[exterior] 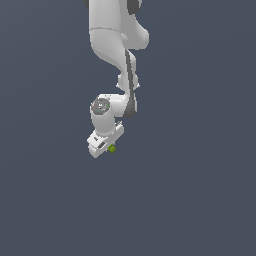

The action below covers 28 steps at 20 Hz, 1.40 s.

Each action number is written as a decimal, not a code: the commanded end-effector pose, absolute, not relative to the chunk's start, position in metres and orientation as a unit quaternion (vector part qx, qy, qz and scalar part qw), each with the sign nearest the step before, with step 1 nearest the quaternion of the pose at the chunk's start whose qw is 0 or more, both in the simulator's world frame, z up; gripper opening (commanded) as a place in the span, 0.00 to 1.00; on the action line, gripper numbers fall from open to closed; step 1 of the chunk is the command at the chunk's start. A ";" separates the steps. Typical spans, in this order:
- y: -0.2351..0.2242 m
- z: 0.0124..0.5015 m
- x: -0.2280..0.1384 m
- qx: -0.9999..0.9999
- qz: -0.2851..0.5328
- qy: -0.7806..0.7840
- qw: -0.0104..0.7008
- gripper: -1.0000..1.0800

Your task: Pick up the object and move it to a goal position.

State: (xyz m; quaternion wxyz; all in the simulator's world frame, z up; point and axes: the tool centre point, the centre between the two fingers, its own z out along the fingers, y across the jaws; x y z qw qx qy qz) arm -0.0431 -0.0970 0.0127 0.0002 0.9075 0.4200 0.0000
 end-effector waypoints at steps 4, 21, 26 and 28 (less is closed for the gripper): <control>-0.094 0.016 -0.044 0.907 0.000 0.420 0.000 0.00; -0.030 0.112 -0.062 0.907 0.000 0.420 0.001 0.00; 0.003 0.162 -0.070 0.907 -0.001 0.421 0.001 0.00; 0.018 0.183 -0.074 0.907 -0.001 0.421 0.001 0.00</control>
